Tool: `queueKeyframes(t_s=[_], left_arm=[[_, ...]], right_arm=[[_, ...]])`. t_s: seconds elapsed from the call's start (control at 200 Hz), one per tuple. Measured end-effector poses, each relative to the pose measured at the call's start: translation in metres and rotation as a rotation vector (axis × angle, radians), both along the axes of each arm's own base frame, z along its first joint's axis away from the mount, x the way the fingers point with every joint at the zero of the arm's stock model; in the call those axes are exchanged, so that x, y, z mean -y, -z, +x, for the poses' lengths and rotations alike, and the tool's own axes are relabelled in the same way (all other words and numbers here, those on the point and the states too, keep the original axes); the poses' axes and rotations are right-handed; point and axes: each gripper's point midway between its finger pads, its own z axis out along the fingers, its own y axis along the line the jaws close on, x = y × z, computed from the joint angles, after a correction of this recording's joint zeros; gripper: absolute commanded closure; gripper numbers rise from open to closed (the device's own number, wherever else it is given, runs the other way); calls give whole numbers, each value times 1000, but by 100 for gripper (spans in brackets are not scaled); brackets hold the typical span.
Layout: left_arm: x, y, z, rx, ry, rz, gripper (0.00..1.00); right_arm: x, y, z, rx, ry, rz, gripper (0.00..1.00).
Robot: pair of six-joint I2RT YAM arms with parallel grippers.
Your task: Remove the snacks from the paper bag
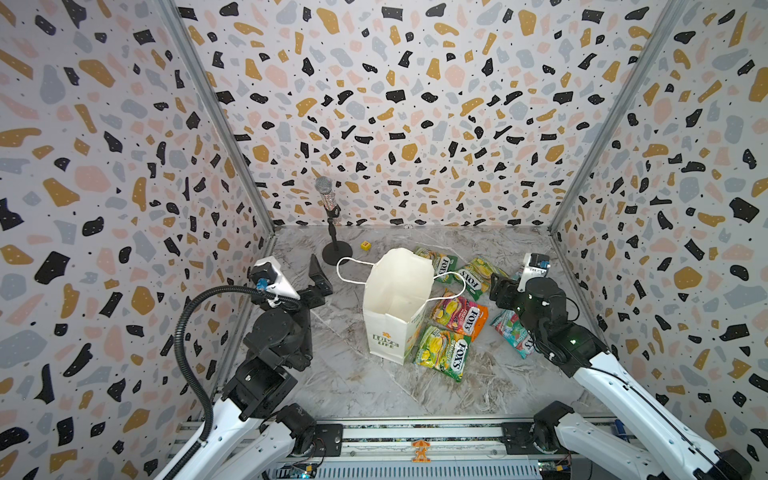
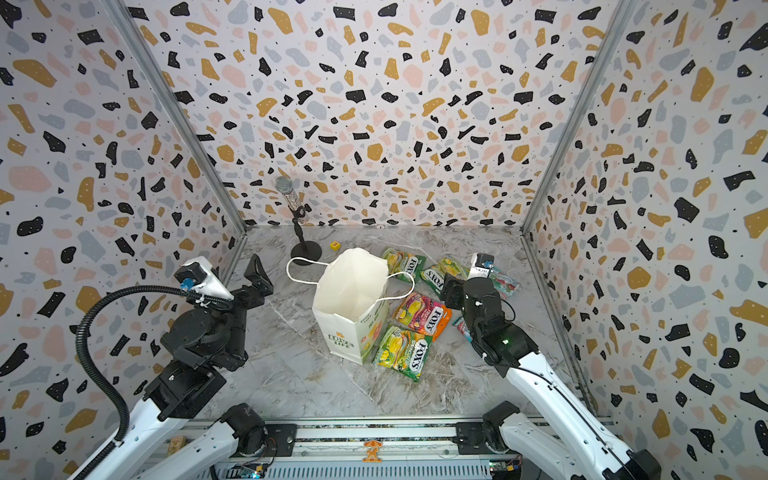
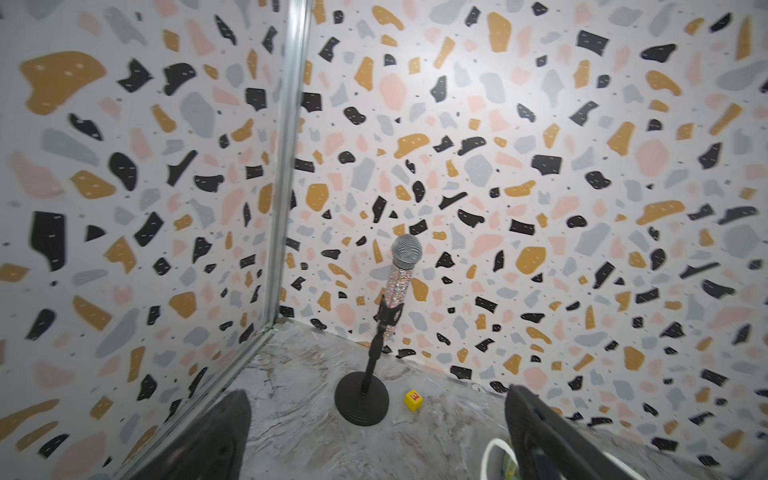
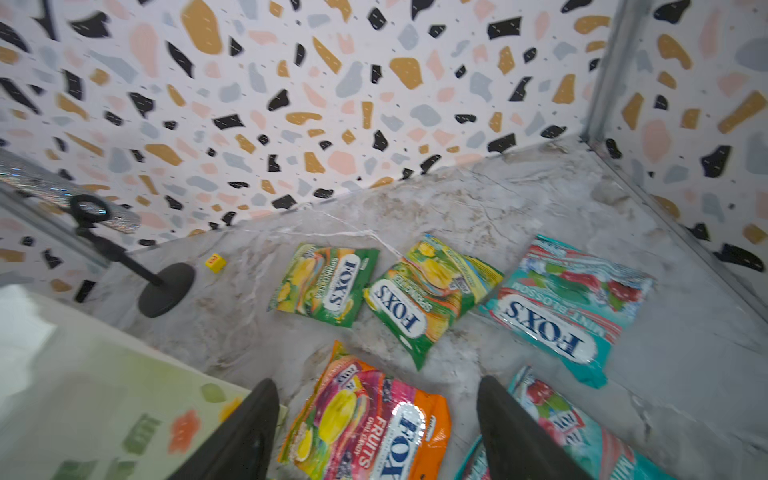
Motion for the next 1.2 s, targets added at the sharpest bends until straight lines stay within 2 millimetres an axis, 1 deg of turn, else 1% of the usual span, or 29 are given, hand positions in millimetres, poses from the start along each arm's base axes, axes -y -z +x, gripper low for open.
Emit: queueKeyframes(t_s=[0.09,0.165,0.24,0.295,0.441,0.576,0.671,0.811,0.956,1.131,1.201], left_arm=[[-11,10,-1,-15,-75,-27,4],[-18,28,0,-43,-136,-34,3],[-23,50,2,-77,-186,-18,3],[-24,65,3,-97,-209,-3,3],[-30,100,4,-143,-274,38,3],[-37,126,3,-159,-327,59,0],[-40,145,4,-169,-355,86,0],[-46,170,5,-193,-385,144,0],[-63,189,7,-217,-444,179,0],[-88,201,14,-230,-505,184,0],[-97,209,17,-237,-513,185,0]], right_arm=[[20,31,5,-57,72,-36,23],[37,54,6,-92,127,-57,23],[55,71,6,-112,183,-69,23],[69,78,6,-117,224,-70,23],[95,89,7,-103,310,-74,23],[107,104,5,-98,352,-99,23],[115,116,4,-97,369,-130,22],[123,123,6,-62,386,-177,22],[130,122,9,-5,404,-228,22],[138,125,13,45,426,-272,22],[141,126,15,55,433,-283,22]])
